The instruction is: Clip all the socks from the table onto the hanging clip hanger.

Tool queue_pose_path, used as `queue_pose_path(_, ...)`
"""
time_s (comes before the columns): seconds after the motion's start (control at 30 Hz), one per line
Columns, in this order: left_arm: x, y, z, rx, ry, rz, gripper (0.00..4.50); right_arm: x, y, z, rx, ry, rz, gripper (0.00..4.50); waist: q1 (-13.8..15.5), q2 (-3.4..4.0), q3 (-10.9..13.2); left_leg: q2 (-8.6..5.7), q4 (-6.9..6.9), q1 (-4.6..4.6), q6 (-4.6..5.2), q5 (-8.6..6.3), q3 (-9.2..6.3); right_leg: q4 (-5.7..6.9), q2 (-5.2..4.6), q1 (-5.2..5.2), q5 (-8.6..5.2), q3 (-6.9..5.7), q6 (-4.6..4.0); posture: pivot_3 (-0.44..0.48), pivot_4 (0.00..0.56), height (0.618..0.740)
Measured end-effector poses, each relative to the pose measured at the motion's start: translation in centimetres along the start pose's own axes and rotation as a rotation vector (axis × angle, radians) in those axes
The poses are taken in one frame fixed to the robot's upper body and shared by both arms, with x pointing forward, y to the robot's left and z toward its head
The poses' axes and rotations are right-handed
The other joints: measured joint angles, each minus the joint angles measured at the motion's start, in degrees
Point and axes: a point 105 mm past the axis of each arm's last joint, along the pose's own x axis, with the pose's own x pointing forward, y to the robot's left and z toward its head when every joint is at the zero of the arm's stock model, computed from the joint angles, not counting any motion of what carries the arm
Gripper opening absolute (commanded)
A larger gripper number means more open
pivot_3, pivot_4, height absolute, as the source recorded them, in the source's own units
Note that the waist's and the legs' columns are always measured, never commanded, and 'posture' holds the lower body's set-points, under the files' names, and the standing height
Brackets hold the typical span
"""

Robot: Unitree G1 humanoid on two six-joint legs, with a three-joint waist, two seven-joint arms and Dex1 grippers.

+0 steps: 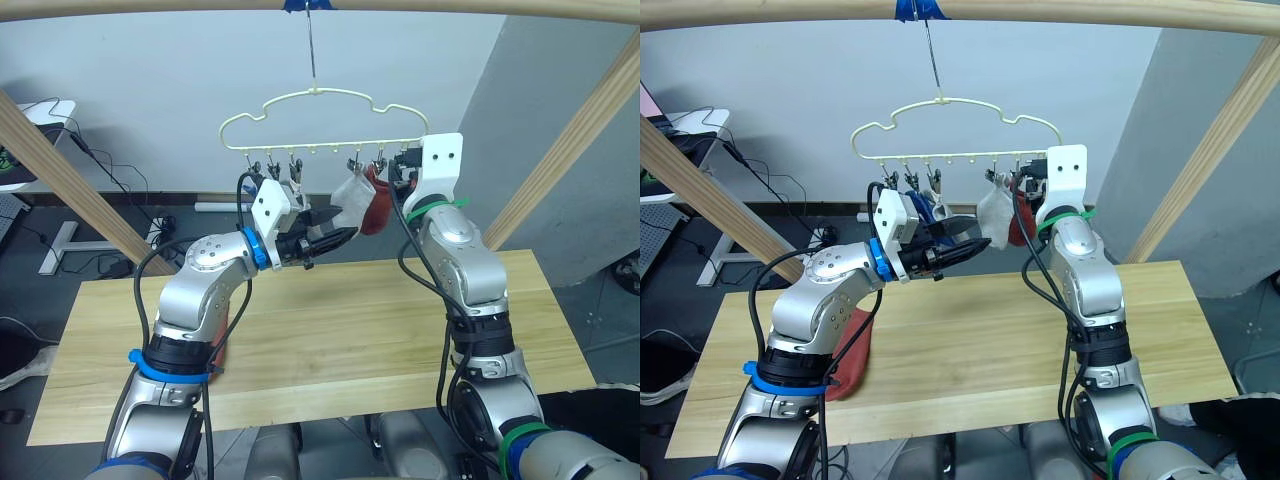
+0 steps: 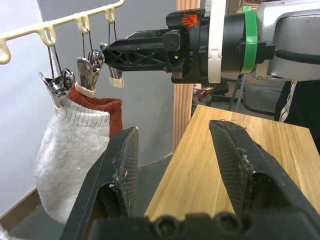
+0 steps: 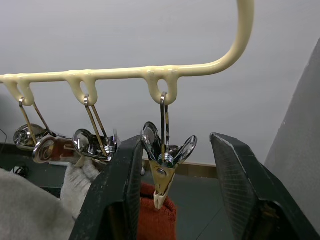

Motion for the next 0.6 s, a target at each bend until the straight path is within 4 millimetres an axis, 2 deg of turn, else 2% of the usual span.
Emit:
queue_pose_path(0.47,0.01,-0.01,0.02,0.001,0.000,-0.001,2.49,0.37,0.83,0.68,0.019,-0.021,0.018,2.20,0.00,0.00,0.00,0.00,0.00,0.00,0.00,0.00,0.00,0.00,0.00,0.00,0.00,0.00,0.00,-0.175,0.230,0.740)
queue_pose_path(0.6,0.01,0.00,0.02,0.001,0.000,-0.001,2.49,0.46,1.01,0.67,0.027,-0.020,0.022,1.25,0.00,0.00,0.00,0.00,0.00,0.00,0.00,0.00,0.00,0.00,0.00,0.00,0.00,0.00,0.00,-0.173,0.226,0.740)
